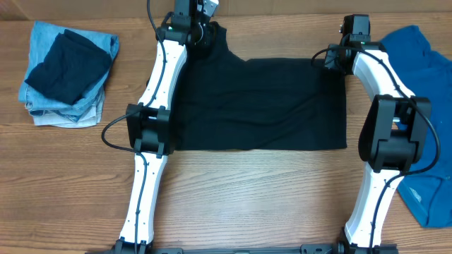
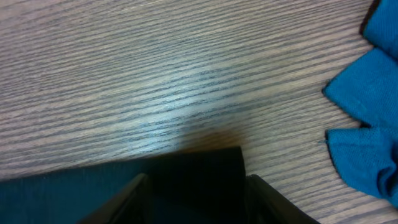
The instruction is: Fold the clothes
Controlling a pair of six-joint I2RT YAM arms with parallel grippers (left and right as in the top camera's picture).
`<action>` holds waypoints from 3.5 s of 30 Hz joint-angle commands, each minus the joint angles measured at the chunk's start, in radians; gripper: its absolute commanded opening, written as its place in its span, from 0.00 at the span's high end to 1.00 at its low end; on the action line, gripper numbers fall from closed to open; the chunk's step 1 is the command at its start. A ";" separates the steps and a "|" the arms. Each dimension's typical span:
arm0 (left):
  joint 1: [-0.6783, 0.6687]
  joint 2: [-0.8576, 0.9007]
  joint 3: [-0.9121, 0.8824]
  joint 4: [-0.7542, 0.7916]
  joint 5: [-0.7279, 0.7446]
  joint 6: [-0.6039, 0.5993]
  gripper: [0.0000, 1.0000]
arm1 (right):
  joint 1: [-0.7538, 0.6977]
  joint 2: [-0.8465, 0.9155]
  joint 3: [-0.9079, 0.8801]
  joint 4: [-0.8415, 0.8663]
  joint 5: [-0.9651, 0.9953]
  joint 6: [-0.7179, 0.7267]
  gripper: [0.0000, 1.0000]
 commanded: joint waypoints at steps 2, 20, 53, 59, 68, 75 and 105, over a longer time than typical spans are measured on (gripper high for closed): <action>-0.002 0.008 0.025 -0.003 -0.012 -0.026 0.95 | -0.004 0.000 0.003 0.014 -0.050 -0.105 0.20; 0.006 0.008 0.039 -0.046 -0.010 -0.031 0.96 | -0.016 0.089 0.007 0.073 -0.046 -0.105 0.81; 0.112 -0.059 0.333 -0.498 -0.013 -0.154 0.96 | 0.029 -0.082 0.155 -0.079 -0.369 -0.188 0.96; 0.113 -0.117 0.333 -0.641 -0.023 -0.191 0.96 | 0.040 -0.101 0.155 -0.171 -0.369 -0.188 0.96; 0.119 -0.154 0.333 -0.834 -0.049 -0.296 0.96 | 0.034 -0.160 0.155 -0.362 -0.369 -0.237 0.96; 0.119 -0.154 0.333 -0.972 -0.071 -0.393 0.96 | 0.034 -0.161 0.155 -0.499 -0.380 -0.236 0.96; 0.081 -0.429 -0.412 -0.945 -0.230 -0.441 0.96 | 0.039 -0.170 0.034 -0.710 -0.420 -0.220 0.96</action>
